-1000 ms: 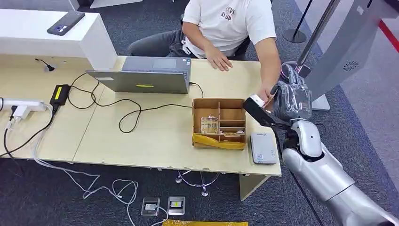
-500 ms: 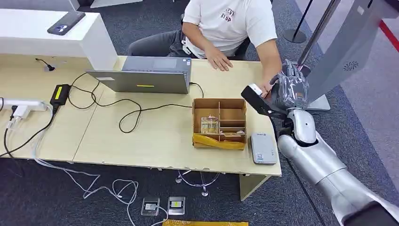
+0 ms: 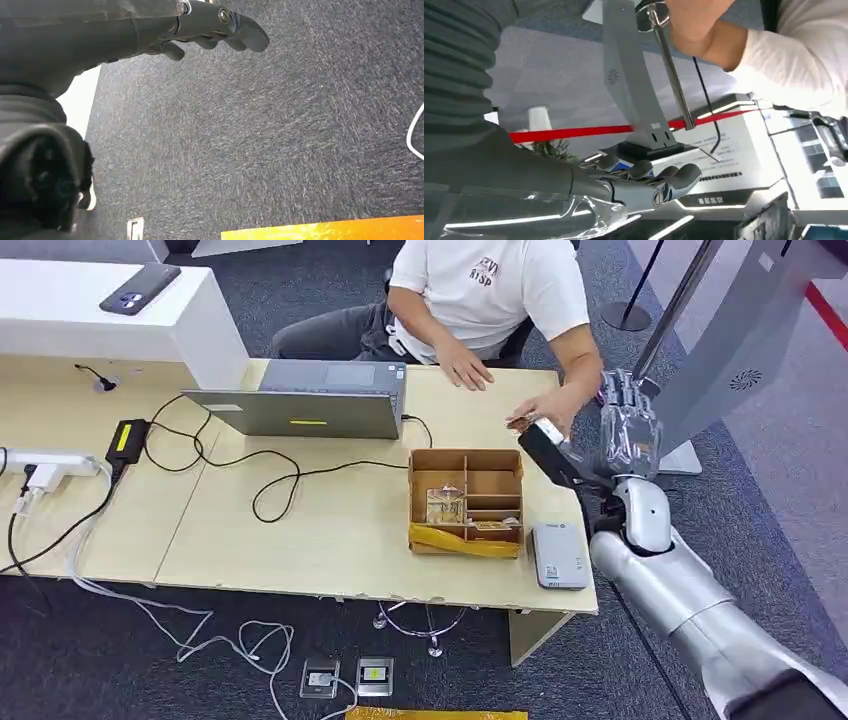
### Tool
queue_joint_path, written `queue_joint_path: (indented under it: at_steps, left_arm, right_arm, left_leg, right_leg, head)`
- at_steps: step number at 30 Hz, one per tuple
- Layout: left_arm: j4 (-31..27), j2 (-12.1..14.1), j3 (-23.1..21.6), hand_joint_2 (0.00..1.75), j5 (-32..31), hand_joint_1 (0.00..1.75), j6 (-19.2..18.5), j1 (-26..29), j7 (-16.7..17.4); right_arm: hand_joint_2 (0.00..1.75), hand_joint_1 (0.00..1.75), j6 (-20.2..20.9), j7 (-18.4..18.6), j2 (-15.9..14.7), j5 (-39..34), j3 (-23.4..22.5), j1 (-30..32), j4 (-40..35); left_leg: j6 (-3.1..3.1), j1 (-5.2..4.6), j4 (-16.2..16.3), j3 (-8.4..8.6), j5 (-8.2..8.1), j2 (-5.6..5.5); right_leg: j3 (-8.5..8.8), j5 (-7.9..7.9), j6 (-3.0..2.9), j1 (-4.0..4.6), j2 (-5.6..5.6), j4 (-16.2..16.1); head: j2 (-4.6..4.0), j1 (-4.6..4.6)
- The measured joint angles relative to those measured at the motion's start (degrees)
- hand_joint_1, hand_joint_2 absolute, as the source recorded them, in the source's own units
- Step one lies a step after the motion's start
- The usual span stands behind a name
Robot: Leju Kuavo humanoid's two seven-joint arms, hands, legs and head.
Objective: Pass the card to the sensor for recognition and then transmit it.
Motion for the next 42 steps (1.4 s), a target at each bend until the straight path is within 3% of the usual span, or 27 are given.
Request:
queue_joint_path:
  at_steps: [8, 11, 17, 21, 24, 34, 42]
  left_arm:
    - [0.0, 0.0, 0.0, 0.00, 0.0, 0.00, 0.0, 0.0, 0.0]
    - [0.0, 0.0, 0.0, 0.00, 0.0, 0.00, -0.2, 0.0, -0.3]
    - [0.0, 0.1, 0.0, 0.00, 0.0, 0.00, -0.2, 0.0, -0.5]
    - [0.0, 0.2, 0.0, 0.00, 0.0, 0.00, -0.6, 0.0, -0.5]
    - [0.0, 0.2, 0.0, 0.00, 0.0, 0.00, -0.7, 0.0, -0.5]
    - [0.0, 0.2, 0.2, 0.00, 0.0, 0.00, -0.4, 0.0, 0.0]
    - [0.0, 0.0, 0.3, 0.00, 0.0, 0.00, -0.3, 0.0, 0.2]
  right_arm:
    - [1.75, 0.00, -0.3, -1.6, 0.0, -2.5, 0.0, 2.6, -9.9]
    - [1.75, 0.00, 1.6, -3.4, 0.0, -4.9, 0.0, 3.9, -13.6]
    - [1.75, 0.00, 2.5, -3.6, -0.3, -5.4, 0.0, 6.1, -19.6]
    - [1.75, 0.00, 6.6, -4.9, -0.8, -6.3, 0.2, 7.1, -22.4]
    - [1.75, 0.00, 10.4, -4.2, -1.0, -6.1, 0.7, 9.8, -25.3]
    - [1.75, 0.00, 16.4, -0.9, -1.5, -5.7, 4.2, 15.4, -27.2]
    - [1.75, 0.00, 16.3, 2.4, -1.5, -3.1, 5.7, 17.7, -24.1]
  left_leg:
    - [0.00, 0.00, 0.0, 0.02, 0.00, 0.03]
    - [0.00, 0.00, 0.0, 0.03, 0.00, 0.03]
    - [0.00, 0.00, 0.0, 0.03, 0.00, 0.04]
    - [0.00, 0.00, 0.0, 0.04, 0.00, 0.04]
    - [-0.02, 0.01, 0.0, 0.01, -0.01, 0.04]
    - [-0.04, 0.04, 0.0, -0.03, -0.03, 0.07]
    - [-0.04, 0.04, 0.0, -0.02, -0.03, 0.07]
  right_leg:
    - [-0.01, 0.00, 0.00, 0.01, 0.00, 0.0]
    - [0.00, 0.00, 0.00, 0.01, 0.02, 0.0]
    - [-0.01, 0.00, 0.00, 0.01, 0.02, 0.0]
    - [0.00, 0.00, 0.00, 0.01, 0.02, 0.0]
    - [-0.02, -0.01, -0.01, 0.02, 0.01, 0.0]
    - [-0.05, -0.02, -0.02, 0.04, 0.02, 0.0]
    - [-0.05, -0.02, -0.02, 0.05, 0.02, 0.0]
  head:
    - [0.00, -0.02]
    - [0.00, 0.00]
    - [0.00, -0.02]
    - [0.00, 0.00]
    - [0.00, 0.00]
    - [0.00, -0.02]
    - [0.00, -0.02]
